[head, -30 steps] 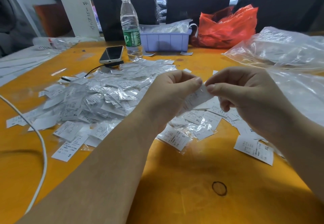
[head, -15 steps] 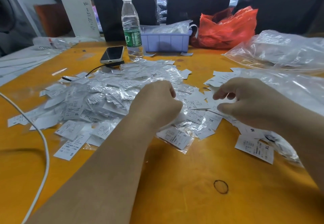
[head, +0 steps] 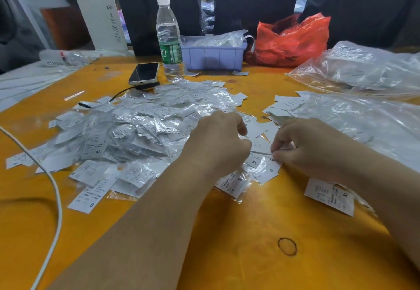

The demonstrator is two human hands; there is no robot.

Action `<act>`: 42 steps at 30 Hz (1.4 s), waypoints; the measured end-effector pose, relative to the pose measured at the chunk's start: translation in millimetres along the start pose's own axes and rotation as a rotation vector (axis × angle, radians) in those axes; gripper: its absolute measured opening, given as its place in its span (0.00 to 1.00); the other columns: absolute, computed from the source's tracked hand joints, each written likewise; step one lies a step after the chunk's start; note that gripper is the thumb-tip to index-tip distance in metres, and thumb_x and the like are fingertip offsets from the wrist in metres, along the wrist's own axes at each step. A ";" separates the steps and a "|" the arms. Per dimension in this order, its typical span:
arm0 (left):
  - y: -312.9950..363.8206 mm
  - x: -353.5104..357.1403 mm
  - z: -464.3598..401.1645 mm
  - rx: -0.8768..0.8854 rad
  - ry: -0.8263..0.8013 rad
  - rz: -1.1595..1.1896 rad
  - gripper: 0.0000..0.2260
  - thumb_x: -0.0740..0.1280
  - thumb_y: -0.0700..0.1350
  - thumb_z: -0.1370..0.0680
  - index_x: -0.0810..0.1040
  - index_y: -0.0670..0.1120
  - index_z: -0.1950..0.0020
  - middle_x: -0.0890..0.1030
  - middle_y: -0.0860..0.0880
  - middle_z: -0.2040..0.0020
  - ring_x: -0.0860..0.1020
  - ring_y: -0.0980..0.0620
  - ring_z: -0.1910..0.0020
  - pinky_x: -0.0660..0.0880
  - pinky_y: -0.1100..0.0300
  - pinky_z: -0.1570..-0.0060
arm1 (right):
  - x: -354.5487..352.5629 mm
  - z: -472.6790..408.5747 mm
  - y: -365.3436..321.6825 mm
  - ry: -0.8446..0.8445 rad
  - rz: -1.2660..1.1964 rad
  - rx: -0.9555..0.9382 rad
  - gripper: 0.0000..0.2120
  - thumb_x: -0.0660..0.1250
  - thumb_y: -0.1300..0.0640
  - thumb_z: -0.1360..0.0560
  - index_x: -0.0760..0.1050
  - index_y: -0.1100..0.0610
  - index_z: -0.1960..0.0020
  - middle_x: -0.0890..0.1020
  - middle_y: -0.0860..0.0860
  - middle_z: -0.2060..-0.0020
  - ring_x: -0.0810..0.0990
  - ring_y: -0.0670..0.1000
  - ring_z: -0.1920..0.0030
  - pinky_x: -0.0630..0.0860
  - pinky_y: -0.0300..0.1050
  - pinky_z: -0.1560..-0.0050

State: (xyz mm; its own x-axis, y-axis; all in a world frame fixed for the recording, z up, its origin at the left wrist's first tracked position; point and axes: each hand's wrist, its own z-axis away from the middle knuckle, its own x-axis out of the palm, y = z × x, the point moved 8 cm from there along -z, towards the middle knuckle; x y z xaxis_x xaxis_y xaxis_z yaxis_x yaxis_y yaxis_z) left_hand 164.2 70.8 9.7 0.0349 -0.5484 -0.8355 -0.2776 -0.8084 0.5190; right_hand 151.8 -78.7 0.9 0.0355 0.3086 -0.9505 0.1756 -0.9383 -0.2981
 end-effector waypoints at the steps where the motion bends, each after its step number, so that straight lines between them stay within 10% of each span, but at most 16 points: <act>1: 1.1 2.5 0.0 0.008 -0.010 -0.006 0.09 0.67 0.50 0.23 0.78 0.53 0.44 0.76 0.52 0.42 0.73 0.50 0.40 0.74 0.51 0.42 | 0.2 -0.5 0.2 0.003 0.001 -0.006 0.02 0.72 0.53 0.26 0.80 0.47 0.58 0.80 0.46 0.51 0.77 0.47 0.52 0.74 0.43 0.52; 12: 11.0 32.6 -1.3 0.103 -0.141 -0.109 0.20 0.63 0.46 0.22 0.71 0.57 0.30 0.74 0.50 0.35 0.69 0.45 0.35 0.70 0.50 0.38 | -2.6 -2.7 1.2 0.033 -0.153 -0.069 0.13 0.72 0.61 0.28 0.78 0.46 0.50 0.77 0.41 0.58 0.75 0.42 0.56 0.71 0.36 0.58; 20: 18.2 14.2 -5.5 0.119 0.052 -0.091 0.09 0.63 0.43 0.23 0.80 0.55 0.49 0.81 0.54 0.50 0.73 0.49 0.45 0.63 0.53 0.43 | -3.5 -2.5 -0.1 0.085 -0.270 -0.115 0.15 0.68 0.64 0.26 0.76 0.43 0.52 0.78 0.44 0.65 0.76 0.45 0.63 0.73 0.41 0.61; 27: 27.3 3.7 -1.2 0.186 0.153 0.085 0.08 0.64 0.43 0.22 0.82 0.53 0.51 0.80 0.54 0.52 0.76 0.51 0.49 0.71 0.48 0.43 | -20.2 0.3 -2.8 0.228 -0.295 -0.172 0.04 0.72 0.55 0.27 0.82 0.47 0.54 0.77 0.45 0.68 0.72 0.42 0.68 0.66 0.32 0.67; 33: 23.5 9.5 -5.5 0.163 0.076 0.396 0.08 0.66 0.52 0.22 0.81 0.52 0.57 0.76 0.56 0.67 0.74 0.59 0.68 0.67 0.68 0.70 | -31.5 0.1 3.9 0.275 -0.531 -0.164 0.06 0.69 0.59 0.25 0.83 0.51 0.57 0.78 0.47 0.75 0.71 0.44 0.75 0.68 0.38 0.73; 36: 20.2 14.9 -6.6 0.079 -0.020 0.680 0.20 0.59 0.61 0.20 0.82 0.49 0.56 0.81 0.53 0.63 0.78 0.58 0.63 0.68 0.64 0.63 | -33.6 -1.6 2.5 0.217 -0.778 -0.173 0.06 0.68 0.64 0.27 0.82 0.56 0.57 0.81 0.52 0.69 0.78 0.48 0.68 0.75 0.42 0.66; 42: 23.6 21.8 -5.4 0.087 -0.126 0.768 0.09 0.70 0.50 0.23 0.79 0.51 0.44 0.84 0.51 0.58 0.80 0.60 0.62 0.72 0.68 0.65 | -34.5 -2.8 -1.4 0.114 -0.985 -0.222 0.09 0.67 0.62 0.30 0.80 0.67 0.54 0.80 0.64 0.63 0.76 0.58 0.63 0.75 0.43 0.66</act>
State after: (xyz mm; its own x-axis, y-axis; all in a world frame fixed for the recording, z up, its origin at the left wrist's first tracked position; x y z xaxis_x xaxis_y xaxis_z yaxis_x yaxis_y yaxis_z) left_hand 163.7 38.6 4.7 -0.3049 -0.9148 -0.2650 -0.2541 -0.1900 0.9483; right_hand 153.1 -87.6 34.3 -0.1320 0.9529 -0.2731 0.3557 -0.2116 -0.9103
